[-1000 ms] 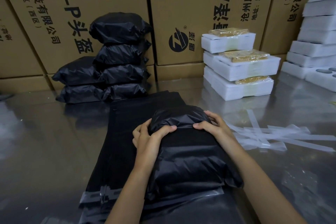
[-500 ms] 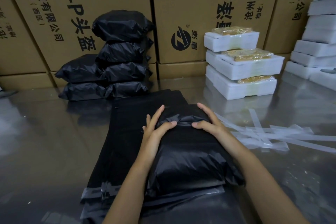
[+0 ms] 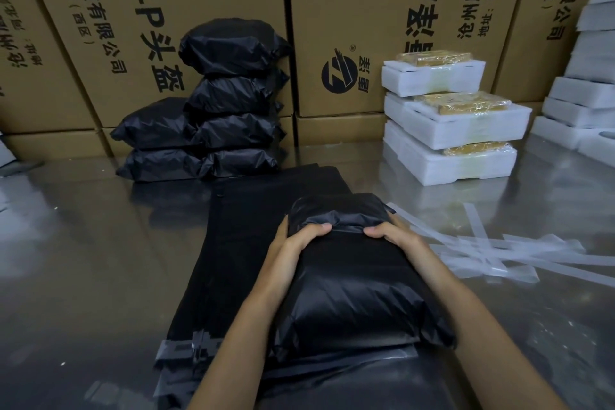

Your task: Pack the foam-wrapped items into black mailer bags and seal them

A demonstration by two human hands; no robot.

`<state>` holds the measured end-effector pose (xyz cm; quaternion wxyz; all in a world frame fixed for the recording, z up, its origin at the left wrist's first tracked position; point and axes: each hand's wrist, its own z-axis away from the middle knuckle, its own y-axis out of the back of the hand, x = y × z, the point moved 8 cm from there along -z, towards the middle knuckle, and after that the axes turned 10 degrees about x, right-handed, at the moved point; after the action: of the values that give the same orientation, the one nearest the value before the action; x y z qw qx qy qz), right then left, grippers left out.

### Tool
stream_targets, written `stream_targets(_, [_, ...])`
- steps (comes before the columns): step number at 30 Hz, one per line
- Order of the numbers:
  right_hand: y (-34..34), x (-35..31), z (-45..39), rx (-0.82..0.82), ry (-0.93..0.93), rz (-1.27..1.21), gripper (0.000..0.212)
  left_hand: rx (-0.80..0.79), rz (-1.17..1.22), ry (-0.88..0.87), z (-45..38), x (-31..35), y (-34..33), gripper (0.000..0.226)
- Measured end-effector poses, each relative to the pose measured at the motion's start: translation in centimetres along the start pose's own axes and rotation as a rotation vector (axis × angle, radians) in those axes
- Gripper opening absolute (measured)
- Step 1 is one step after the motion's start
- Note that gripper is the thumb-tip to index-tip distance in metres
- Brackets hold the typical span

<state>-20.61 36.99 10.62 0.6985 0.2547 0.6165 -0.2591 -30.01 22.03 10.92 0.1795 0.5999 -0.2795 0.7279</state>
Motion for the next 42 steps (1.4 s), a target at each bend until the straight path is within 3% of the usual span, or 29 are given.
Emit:
stream_targets(2, [0.4,-0.4,0.5,0.021,0.046,-0.006,0.051,-0.007,-0.008,-0.030,0.4,0.3,-0.1,0.073])
stream_targets(5, [0.9,-1.8,2.0,0.084,0.129,-0.077,0.047,0.034,-0.066,-0.136,0.7,1.0,0.2,0.093])
stream_targets(10, [1.1,-2.4,4.3,-0.028,0.259,-0.219,0.074,-0.003,0.070,-0.249,2.3,3.2,0.1,0.092])
stream_targets(13, [0.2,-2.3,4.5,-0.022,0.182,-0.232,0.086,0.111,0.173,-0.251,2.7,3.9,1.6,0.074])
stream_targets(15, [-0.3,-1.7,4.9,-0.022,0.074,-0.209,0.091,0.212,0.227,-0.240,3.0,4.2,2.8,0.075])
stream_targets(19, [-1.9,0.1,7.2,-0.261,-0.125,-0.200,0.061,0.364,0.246,-0.279,3.5,5.3,5.5,0.091])
stream_targets(21, [-2.4,-0.2,7.7,-0.245,-0.090,-0.238,0.049,0.293,0.234,-0.284,3.5,6.0,5.5,0.093])
stream_targets(25, [-2.4,-0.7,6.9,-0.017,-0.061,-0.516,0.035,0.116,0.436,-0.229,3.5,6.9,5.4,0.097])
stream_targets(28, [-3.6,-1.6,6.9,0.017,-0.046,-0.608,0.045,0.040,0.586,-0.104,3.9,5.8,5.4,0.106])
stream_targets(31, [-6.5,-2.2,6.4,0.000,-0.085,-0.654,0.052,-0.027,0.779,-0.116,4.5,5.3,4.5,0.099])
stream_targets(33, [-8.8,-2.8,5.9,-0.037,-0.099,-0.600,0.055,0.054,0.737,-0.169,4.9,4.9,4.2,0.084])
stream_targets(36, [-12.0,-3.3,4.9,-0.136,-0.086,-0.432,0.066,0.404,0.656,-0.203,4.1,4.7,7.6,0.050])
stream_targets(38, [-13.0,-4.1,3.8,-0.169,0.003,-0.258,0.062,0.540,0.747,-0.178,2.9,5.5,10.8,0.048])
stream_targets(40, [-12.4,-5.0,1.9,-0.055,0.133,-0.073,0.041,0.576,0.850,-0.185,1.3,7.2,13.7,0.050])
stream_targets(42, [-11.1,-3.8,-0.8,0.109,0.138,0.059,0.031,0.654,0.861,-0.222,-0.4,9.3,16.6,0.053])
